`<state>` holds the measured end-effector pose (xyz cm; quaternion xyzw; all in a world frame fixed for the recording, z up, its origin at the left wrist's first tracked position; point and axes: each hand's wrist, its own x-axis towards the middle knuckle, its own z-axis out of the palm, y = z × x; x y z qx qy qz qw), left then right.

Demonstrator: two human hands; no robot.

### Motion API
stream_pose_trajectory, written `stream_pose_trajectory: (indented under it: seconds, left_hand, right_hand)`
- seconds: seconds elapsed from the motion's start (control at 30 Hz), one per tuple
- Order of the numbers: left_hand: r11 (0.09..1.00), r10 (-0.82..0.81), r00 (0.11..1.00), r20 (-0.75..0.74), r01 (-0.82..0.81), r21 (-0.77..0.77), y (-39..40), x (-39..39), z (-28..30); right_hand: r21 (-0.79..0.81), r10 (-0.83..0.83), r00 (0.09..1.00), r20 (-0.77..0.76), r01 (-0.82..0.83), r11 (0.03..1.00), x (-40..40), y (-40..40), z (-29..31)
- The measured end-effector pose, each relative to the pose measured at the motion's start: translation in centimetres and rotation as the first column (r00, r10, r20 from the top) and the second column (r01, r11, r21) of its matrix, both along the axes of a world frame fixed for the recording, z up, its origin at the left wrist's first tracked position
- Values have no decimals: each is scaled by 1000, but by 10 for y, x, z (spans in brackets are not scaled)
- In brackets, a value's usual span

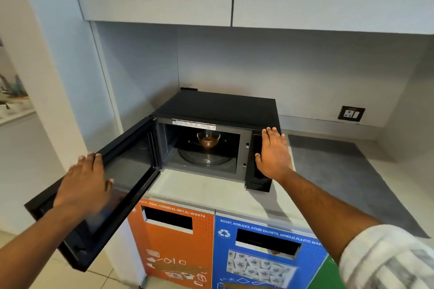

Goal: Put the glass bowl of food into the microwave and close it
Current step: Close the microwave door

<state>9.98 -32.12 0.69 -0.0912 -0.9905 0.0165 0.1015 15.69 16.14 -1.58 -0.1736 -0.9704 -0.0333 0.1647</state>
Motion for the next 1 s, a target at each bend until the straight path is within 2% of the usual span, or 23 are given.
stream_pose_trajectory:
  seconds: [0.3,0.57,0.8,1.0]
  left_hand:
    - [999,24,999,41,-25,27,45,25,1]
    - [982,16,991,133,-40,183,119,45,12]
    - [971,-113,966,232,58,233,186,55,21]
    - [943,-286,934,214,235,237,245,37,21]
  right_hand:
    - [-48,42,994,-97,-46,998,-5,10,-13]
    - [-42,57,989,-138,-64,997,-9,14,-22]
    - [-80,75,975,-211,-94,992,-12,17,-24]
    - [-101,98,964,-247,-126,987,-11,20,-24]
